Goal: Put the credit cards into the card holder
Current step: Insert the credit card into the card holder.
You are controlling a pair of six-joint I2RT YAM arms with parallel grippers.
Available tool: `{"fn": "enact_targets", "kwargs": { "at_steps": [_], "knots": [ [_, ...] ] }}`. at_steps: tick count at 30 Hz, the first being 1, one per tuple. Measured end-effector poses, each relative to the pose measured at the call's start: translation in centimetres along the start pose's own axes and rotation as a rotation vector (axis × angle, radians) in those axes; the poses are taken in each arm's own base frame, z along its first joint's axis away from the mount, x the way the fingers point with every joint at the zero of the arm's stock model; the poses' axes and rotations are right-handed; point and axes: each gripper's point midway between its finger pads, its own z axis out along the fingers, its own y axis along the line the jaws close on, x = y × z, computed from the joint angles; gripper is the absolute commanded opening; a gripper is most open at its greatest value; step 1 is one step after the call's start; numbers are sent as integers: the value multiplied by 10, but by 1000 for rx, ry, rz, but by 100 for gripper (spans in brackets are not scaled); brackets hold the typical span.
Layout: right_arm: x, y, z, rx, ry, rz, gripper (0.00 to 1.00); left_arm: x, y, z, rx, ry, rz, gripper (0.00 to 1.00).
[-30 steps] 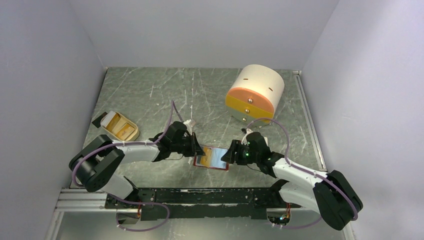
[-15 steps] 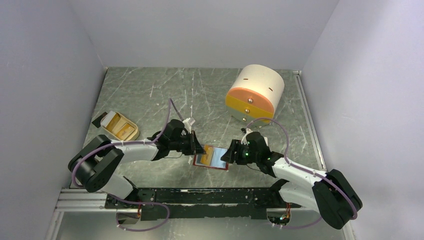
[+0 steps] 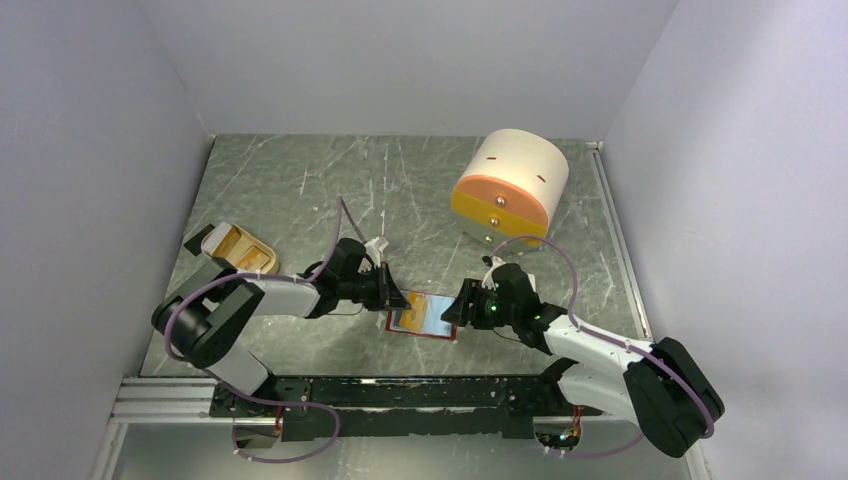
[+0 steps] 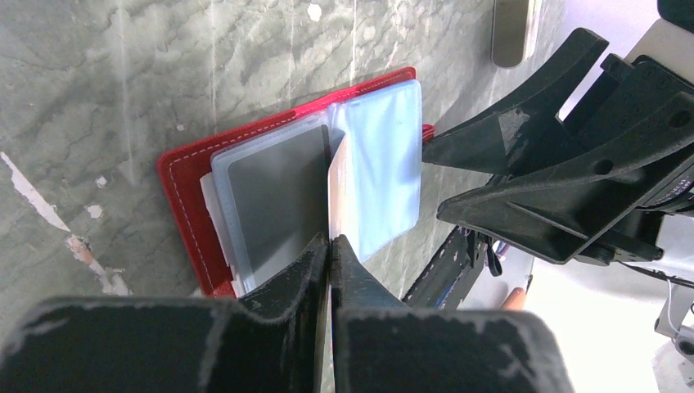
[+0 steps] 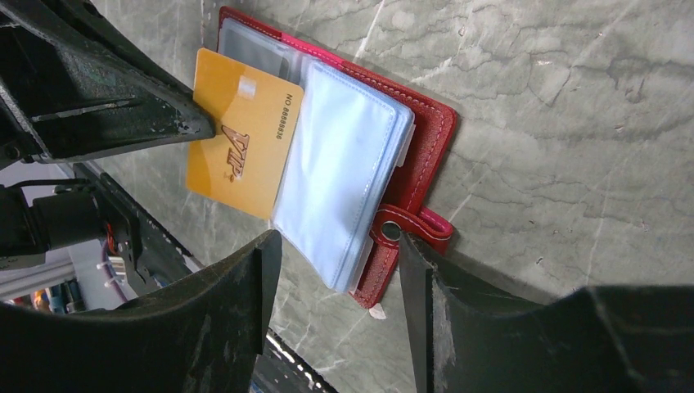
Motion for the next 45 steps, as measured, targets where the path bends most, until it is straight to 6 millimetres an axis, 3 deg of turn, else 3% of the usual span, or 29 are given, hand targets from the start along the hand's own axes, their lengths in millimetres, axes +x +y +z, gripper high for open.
{"fn": "enact_targets", "kwargs": {
  "at_steps": [9,29,45],
  "knots": [
    [0,0,0,0,1,3,58,-1,-3,5,38,6,-10,9],
    [0,0,1,0,0,6,58,-1,10,10,10,13,-65,9],
    [-1,1,2,-4,-2,11,58,-7,3,11,51,-21,-104,9]
  ]
}}
